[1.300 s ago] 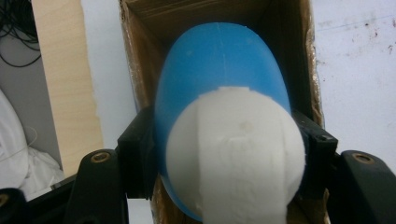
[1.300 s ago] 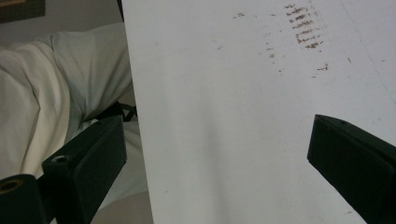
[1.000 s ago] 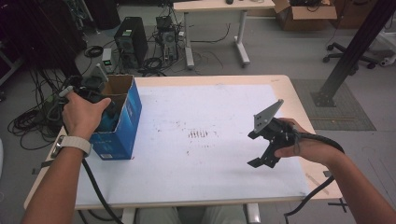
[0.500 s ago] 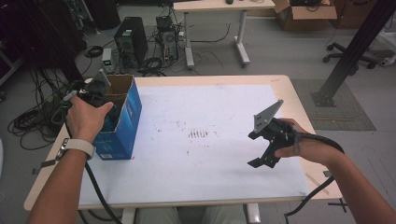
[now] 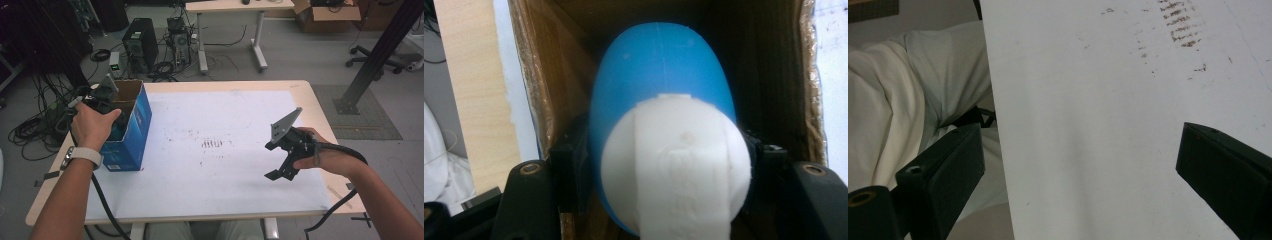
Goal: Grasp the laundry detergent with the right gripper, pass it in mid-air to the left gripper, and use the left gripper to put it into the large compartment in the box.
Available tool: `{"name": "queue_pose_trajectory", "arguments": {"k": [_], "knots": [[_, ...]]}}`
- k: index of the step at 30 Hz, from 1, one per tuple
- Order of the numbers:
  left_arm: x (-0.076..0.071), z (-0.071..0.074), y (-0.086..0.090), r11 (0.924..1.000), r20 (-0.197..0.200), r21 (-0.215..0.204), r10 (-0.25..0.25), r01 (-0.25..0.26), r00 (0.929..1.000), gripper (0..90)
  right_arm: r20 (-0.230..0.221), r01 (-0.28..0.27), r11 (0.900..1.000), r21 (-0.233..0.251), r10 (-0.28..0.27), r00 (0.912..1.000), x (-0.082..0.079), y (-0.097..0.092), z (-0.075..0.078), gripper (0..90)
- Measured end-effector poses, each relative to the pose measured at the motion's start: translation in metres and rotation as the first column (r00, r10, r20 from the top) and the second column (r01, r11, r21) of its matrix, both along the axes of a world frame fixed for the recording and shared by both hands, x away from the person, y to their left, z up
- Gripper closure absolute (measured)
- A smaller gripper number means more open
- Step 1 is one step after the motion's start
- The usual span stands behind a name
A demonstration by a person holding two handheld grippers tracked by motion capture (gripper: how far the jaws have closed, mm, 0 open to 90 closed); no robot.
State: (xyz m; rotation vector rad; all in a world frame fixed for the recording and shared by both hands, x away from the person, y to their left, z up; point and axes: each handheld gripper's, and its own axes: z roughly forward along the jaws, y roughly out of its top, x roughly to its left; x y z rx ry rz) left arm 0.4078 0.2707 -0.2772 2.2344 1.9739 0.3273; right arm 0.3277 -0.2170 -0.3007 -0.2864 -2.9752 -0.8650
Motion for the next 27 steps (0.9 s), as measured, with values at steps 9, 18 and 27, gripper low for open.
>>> {"name": "queue_pose_trajectory", "arguments": {"k": [9,18,27], "knots": [[-0.001,0.002,0.000,0.9999,0.005,-0.016,-0.001,0.001,1.0000,31.4,-0.001,-0.007,1.0000,-0.002,0.007,1.0000,-0.002,0.000,0.000,5.6],[-0.004,0.010,0.000,0.9996,0.009,-0.027,0.006,-0.005,0.9999,25.3,0.003,-0.005,1.0000,-0.004,0.005,1.0000,-0.004,-0.001,0.002,5.7],[-0.011,0.025,0.003,0.9991,0.011,-0.042,0.012,-0.012,0.9999,21.9,0.010,-0.012,0.9999,-0.003,0.012,0.9999,-0.007,0.000,0.005,5.7]]}}
